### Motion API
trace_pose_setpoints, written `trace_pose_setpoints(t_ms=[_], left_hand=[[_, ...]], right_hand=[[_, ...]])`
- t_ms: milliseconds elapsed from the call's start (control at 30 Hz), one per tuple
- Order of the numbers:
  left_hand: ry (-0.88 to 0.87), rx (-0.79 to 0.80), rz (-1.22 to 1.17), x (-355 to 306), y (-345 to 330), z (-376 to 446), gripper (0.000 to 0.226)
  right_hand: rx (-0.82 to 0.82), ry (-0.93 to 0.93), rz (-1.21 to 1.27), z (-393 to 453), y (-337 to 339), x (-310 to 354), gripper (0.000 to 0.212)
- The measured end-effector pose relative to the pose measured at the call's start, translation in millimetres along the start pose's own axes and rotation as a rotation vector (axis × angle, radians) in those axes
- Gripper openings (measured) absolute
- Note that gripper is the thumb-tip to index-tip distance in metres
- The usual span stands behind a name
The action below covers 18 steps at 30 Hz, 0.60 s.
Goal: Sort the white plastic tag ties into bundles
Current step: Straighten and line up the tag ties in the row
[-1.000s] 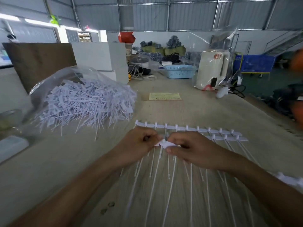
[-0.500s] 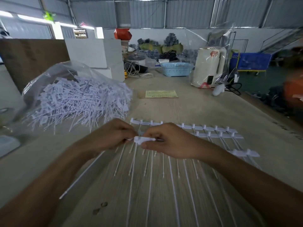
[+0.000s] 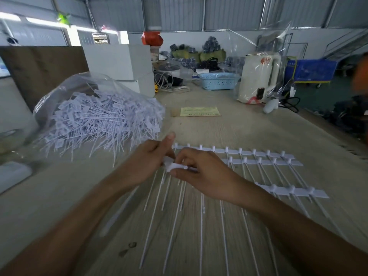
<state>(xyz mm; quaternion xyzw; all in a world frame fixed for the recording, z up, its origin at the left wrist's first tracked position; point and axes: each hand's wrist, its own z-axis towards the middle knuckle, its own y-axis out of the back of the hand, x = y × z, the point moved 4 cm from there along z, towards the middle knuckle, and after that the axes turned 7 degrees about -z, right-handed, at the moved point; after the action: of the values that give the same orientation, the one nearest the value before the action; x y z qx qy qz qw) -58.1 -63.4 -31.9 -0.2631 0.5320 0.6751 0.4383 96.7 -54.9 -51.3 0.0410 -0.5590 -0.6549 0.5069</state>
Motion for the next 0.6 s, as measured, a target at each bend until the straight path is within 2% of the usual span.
trace_pose_setpoints(t_ms=[33,100,167,333,433,500,533,600], left_hand=[[-0.016,0.029,0.032,-2,-7,-2,0.069],[-0.071,0.079,0.162,-2,-16,-4,0.055],[-0.114,0.106,0.145,-2,-18,-5,0.047],[-0.217,0.006,0.103,-3,-8,-5,0.044],[-0.217,0.011,0.177,0,-17,-6,0.048],[-0.144,0.019,0.206,2,-20,-4,0.052],[-0.053,0.052,0.143,7,-19,-2,0.054],[0.224,0.164,-0.161,15,-17,-3,0.053]], right_hand=[[-0.027,-0.021,0.045,1,1,-2,0.02],[-0.057,-0.039,0.118,0,3,-3,0.029],[-0.014,-0.039,0.167,-1,7,-3,0.032],[0.147,-0.071,0.003,-4,28,-10,0.023],[0.165,-0.082,0.049,-9,25,-12,0.02],[0.093,-0.027,0.023,-11,25,-10,0.019],[0.051,0.02,-0.038,-12,26,-8,0.02],[-0.025,0.11,-0.215,-14,29,-1,0.025]])
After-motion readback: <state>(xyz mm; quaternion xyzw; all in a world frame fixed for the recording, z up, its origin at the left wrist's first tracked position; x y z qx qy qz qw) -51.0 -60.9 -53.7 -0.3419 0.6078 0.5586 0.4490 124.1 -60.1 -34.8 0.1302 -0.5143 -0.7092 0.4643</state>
